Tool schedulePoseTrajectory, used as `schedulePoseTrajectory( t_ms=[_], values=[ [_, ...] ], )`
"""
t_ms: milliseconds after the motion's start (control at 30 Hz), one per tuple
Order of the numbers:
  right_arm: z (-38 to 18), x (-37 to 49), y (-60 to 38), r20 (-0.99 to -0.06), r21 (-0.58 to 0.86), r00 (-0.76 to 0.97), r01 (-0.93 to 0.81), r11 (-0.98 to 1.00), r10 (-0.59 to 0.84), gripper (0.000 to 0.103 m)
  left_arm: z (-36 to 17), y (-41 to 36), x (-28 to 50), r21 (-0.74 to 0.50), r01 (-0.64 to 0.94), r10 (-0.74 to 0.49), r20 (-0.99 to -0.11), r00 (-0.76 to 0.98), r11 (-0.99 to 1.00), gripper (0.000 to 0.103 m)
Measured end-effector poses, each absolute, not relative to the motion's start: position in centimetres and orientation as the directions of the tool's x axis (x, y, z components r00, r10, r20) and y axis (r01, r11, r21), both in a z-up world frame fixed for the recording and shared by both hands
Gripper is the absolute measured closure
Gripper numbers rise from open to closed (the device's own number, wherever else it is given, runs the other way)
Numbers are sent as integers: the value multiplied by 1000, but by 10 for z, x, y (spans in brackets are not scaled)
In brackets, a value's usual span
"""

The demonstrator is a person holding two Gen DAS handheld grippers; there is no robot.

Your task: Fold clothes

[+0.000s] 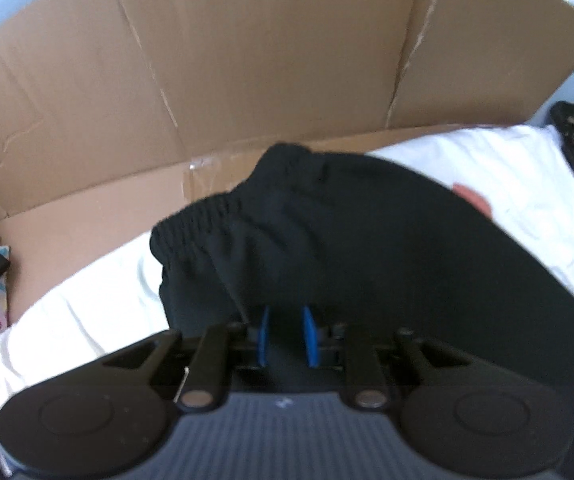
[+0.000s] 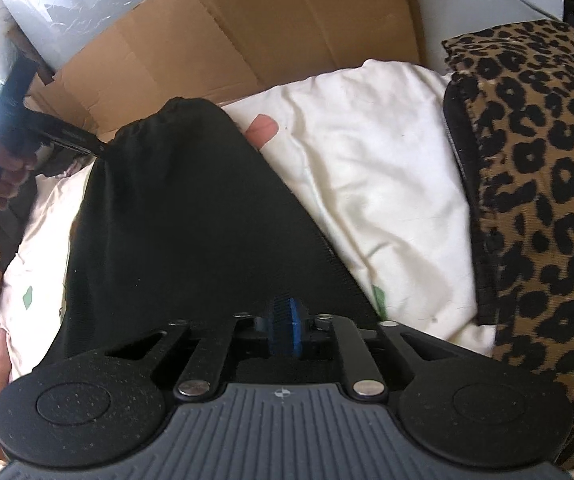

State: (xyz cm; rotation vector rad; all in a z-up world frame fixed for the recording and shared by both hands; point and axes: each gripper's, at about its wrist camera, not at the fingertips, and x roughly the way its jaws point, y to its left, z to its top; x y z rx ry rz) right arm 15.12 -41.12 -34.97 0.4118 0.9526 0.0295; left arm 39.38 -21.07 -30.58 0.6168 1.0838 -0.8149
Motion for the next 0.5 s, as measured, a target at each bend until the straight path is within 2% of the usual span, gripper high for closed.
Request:
schedulePoseTrajectory(
  t_ms=[33,100,267,500],
  values=[
    [-351,151,-410,-786,353,584,153,923,203,77,-312,-211,396,41,814,-267,-934,237,579,82],
    [-354,152,-408,-789,348,580,149,925,203,71,-323,-214,399,39,804,-261,-936,237,593,82],
    [-370,152,-405,-829,289,533,145,946,171,70,-345,-222,402,41,784,-259,-932,254,620,82],
    [-369,143,-404,-861,187,501,149,971,89,70,-336,-219,403,29,766,-256,-934,250,642,81]
  ],
)
